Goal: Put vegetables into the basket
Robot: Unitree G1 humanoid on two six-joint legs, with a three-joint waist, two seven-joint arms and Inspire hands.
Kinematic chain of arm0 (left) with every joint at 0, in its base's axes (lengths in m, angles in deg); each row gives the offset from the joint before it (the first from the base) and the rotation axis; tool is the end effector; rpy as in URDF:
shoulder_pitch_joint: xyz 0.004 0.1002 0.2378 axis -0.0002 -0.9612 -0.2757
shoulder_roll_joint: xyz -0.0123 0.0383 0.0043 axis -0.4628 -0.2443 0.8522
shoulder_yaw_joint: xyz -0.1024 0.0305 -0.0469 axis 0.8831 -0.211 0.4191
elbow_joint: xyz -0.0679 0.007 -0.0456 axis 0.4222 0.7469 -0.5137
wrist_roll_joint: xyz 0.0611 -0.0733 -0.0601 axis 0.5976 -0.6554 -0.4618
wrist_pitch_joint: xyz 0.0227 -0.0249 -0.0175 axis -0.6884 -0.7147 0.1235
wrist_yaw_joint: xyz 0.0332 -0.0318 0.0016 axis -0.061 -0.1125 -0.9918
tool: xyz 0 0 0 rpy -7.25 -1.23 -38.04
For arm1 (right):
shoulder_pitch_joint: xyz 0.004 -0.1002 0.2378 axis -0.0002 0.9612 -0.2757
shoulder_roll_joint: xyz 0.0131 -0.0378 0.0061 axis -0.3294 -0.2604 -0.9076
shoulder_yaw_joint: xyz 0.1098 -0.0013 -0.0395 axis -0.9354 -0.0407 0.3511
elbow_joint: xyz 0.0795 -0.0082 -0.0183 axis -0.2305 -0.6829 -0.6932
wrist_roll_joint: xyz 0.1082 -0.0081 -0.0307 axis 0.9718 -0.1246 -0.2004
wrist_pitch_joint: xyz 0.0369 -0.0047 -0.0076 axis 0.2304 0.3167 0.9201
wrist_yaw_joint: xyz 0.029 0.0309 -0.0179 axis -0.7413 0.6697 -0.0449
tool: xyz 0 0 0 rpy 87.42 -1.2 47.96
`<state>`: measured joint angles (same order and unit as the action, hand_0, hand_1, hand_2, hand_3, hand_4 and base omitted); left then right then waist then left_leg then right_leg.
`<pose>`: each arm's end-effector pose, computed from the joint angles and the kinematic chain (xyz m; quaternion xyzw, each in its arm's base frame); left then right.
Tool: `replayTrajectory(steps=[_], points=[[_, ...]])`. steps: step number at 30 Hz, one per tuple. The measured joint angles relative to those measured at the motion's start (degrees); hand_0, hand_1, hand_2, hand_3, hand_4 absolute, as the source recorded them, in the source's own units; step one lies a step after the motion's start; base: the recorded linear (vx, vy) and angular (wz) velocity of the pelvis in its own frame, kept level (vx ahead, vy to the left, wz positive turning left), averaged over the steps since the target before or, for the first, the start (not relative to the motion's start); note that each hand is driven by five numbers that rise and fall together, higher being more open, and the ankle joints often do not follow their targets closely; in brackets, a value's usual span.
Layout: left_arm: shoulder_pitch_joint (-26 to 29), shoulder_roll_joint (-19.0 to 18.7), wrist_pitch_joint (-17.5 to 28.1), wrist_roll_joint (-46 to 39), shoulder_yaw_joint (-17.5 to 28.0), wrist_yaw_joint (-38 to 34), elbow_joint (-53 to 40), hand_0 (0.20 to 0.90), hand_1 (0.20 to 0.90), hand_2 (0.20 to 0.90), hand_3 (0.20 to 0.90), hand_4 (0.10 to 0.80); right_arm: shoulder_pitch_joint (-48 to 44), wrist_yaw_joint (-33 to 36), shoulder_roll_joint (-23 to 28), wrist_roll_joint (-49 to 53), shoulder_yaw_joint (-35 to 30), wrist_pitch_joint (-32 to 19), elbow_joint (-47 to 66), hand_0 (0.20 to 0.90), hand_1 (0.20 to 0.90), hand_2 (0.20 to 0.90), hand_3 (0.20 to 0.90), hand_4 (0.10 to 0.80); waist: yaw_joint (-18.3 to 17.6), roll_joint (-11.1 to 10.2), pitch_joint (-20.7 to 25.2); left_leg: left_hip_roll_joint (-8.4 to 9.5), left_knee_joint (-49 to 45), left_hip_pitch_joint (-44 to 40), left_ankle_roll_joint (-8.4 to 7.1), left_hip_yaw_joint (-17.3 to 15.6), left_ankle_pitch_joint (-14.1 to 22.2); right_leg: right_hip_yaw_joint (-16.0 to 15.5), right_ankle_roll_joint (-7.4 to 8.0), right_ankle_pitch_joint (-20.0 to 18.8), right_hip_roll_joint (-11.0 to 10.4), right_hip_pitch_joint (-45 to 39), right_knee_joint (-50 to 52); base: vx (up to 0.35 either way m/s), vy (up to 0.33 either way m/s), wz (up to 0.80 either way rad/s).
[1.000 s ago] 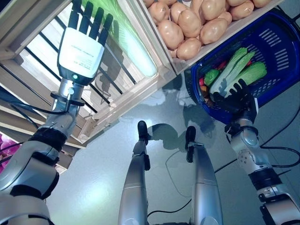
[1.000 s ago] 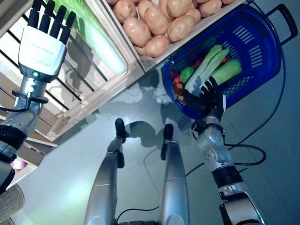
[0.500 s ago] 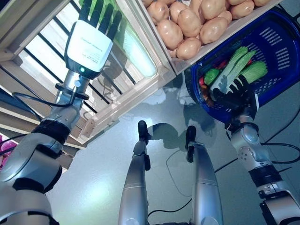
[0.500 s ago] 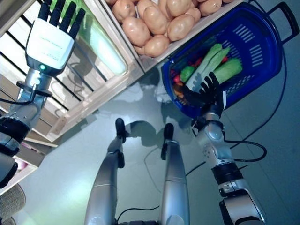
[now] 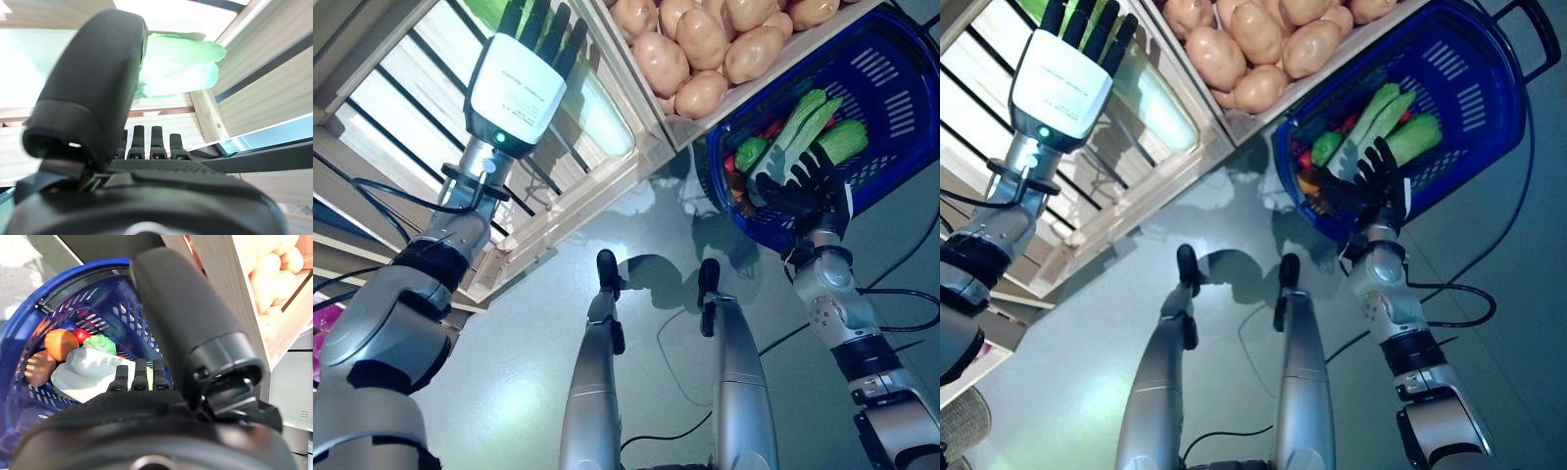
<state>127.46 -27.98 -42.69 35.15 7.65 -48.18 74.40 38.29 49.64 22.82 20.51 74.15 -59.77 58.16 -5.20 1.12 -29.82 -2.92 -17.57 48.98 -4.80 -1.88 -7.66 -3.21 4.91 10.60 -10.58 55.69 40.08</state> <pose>0.3689 0.2626 0.2265 0.8194 -0.3999 0.2815 0.2989 0.3189 -0.2108 0.1347 0.1230 -0.1062 -0.1391 0.9768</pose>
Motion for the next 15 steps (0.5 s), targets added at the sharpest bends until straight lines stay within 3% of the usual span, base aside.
replayTrajectory(steps=[15], points=[[1.93,1.63,-0.62,-1.99,-0.88,1.53,2.66,0.9,0.9,0.9,0.9,0.8,-2.07,0.04,0.08,-0.09,0.0,0.58,-0.68,0.9,0.9,0.9,0.9,0.8,-0.16,-0.03,0.01,0.04,-1.22,2.06,0.47,-0.29,0.67,0.55,0.63,-0.55,0.18,1.35,-0.71,-0.006,0.003,-0.01]])
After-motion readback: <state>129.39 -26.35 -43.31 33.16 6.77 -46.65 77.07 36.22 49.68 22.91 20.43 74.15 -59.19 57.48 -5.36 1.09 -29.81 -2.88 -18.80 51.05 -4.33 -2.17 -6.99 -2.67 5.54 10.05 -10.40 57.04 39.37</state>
